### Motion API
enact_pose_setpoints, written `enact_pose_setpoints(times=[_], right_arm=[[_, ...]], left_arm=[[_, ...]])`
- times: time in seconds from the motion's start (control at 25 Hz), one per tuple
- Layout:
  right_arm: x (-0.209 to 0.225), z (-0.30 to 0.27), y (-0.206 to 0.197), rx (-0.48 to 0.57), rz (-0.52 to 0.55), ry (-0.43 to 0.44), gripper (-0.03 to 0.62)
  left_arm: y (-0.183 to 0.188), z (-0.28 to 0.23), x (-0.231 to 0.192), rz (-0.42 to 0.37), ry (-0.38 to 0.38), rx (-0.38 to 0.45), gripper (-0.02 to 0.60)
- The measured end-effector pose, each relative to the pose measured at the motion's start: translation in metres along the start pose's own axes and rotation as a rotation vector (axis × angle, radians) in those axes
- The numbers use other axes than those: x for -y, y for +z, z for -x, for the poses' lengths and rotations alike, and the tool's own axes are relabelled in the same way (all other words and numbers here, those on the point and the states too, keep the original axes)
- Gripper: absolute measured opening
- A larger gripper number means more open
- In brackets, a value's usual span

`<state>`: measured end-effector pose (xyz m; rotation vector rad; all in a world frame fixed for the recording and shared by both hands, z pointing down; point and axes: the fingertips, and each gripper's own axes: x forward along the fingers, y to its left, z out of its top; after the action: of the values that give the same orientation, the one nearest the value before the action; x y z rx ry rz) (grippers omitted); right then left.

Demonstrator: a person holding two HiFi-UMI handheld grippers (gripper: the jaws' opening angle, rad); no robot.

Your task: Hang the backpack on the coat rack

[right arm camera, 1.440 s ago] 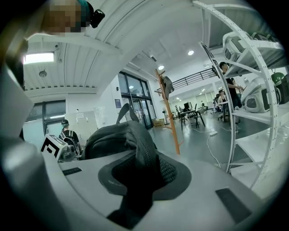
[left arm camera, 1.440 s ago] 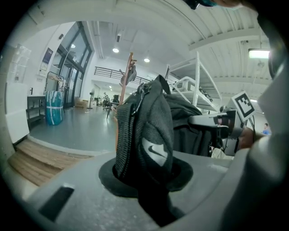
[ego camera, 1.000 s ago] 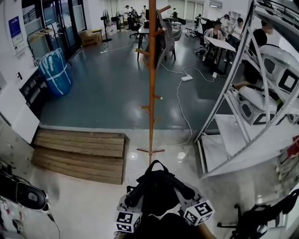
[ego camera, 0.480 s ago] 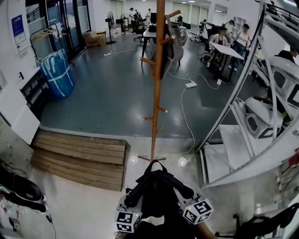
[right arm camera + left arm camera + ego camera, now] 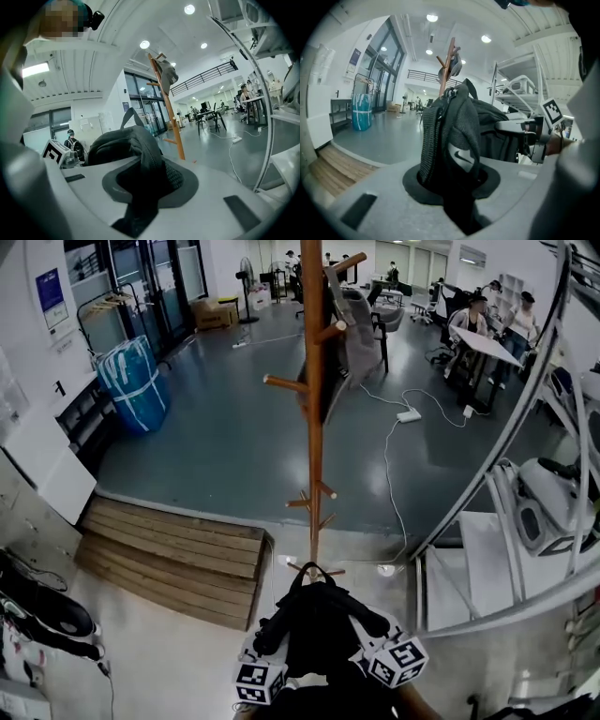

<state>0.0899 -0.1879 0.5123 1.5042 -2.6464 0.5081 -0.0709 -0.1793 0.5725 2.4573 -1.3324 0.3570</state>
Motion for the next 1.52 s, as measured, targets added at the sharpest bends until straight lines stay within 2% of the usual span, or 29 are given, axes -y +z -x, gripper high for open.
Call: enact_pose_setpoints(times=[0.32, 0.68, 1.04, 1.52], right_arm=[[0.071, -0.029, 0.023, 0.006, -0.004, 0.036, 0.078], [0.127, -0.070, 0.041, 0.003, 0.029, 0.111, 0.079], [0.164, -0.100, 0.040, -0.006, 0.024, 0.149, 0.078], [0.187, -0.136, 0.037, -0.030, 0.013, 0.160, 0.080]], left_arm=[[0.026, -0.070, 0.008, -0.009, 0.030, 0.001, 0.100], [0.043, -0.129, 0.007, 0.025, 0.099, 0.020, 0.100], [0.047, -0.169, 0.003, 0.056, 0.147, 0.022, 0.100], [0.045, -0.201, -0.016, 0.090, 0.183, 0.007, 0.100]])
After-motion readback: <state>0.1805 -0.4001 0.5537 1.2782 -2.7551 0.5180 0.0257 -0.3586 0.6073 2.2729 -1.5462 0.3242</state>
